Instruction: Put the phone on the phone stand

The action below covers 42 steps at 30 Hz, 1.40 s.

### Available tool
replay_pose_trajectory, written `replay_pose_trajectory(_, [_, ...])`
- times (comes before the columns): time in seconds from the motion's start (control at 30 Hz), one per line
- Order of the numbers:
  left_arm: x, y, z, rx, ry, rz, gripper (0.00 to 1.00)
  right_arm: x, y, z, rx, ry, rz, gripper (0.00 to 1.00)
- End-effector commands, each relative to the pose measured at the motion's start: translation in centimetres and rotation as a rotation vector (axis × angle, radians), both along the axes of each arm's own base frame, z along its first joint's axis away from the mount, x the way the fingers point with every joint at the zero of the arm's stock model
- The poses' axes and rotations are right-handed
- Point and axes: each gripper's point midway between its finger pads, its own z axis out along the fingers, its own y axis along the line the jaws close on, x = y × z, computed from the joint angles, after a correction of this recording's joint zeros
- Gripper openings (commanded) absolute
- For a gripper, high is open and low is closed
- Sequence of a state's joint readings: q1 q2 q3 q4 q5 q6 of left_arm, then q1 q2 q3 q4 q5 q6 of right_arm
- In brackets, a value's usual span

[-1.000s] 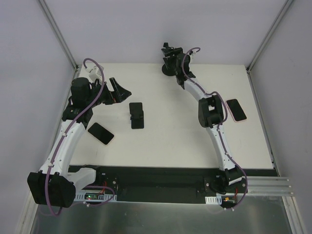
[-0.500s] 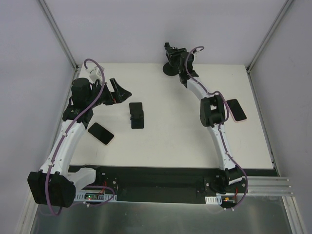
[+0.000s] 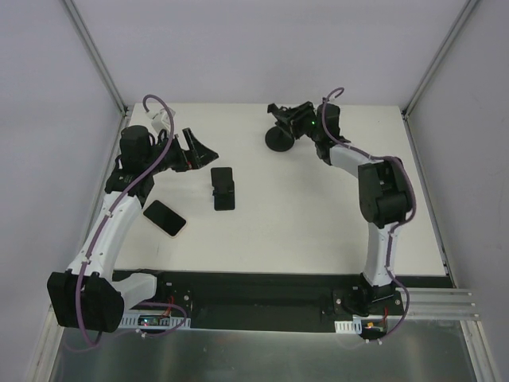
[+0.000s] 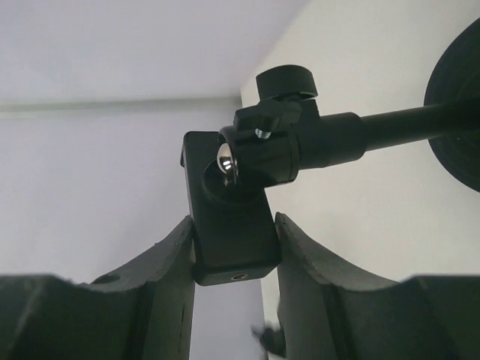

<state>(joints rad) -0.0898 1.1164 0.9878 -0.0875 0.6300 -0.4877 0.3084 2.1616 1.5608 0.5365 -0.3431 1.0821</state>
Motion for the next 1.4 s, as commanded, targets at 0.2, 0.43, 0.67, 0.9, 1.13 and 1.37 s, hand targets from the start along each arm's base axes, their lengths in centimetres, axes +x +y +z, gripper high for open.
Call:
replay_pose_trajectory(0.2, [-0.1,-1.2,1.1,-0.063,-0.008,-0.092,0.86,-25.2,0.2,-1.0,-0.146,-0.019,0.571,0.01])
replay_pose_trajectory(0.43, [-0.5,-1.7,1.6,-0.088,-0.001,-0.120,0.86,-35.6,-2.8,-2.3,-0.250,-0.003,0.774,0.01])
replay_pose_trajectory(0.67, [-1.0,-1.9,2.3,-0.102,-0.018,-0.134,0.86,-40.2,-4.2,-2.3,-0.241,-0.017,0.850,0.01])
replay_pose_trajectory(0.9, [-1.6,-2.4,3.3,-0.086,-0.069,-0.159,0.86,-40.8,-5.2,-2.5,-0.317,-0.054,0.825,0.08])
replay_pose_trajectory(1.13, [-2.6,-4.8,5.9,-0.109,-0.100,-0.203,0.85,-40.9,-6.9,-2.8,-0.466,-0.072,0.784,0.28])
replay_pose_trajectory(1.37, [-5.2,-8.5,14.9,-0.156,-0.267,-0.313,0.86,-40.6,-9.1,-1.4,-0.636,-0.136,0.703,0.94])
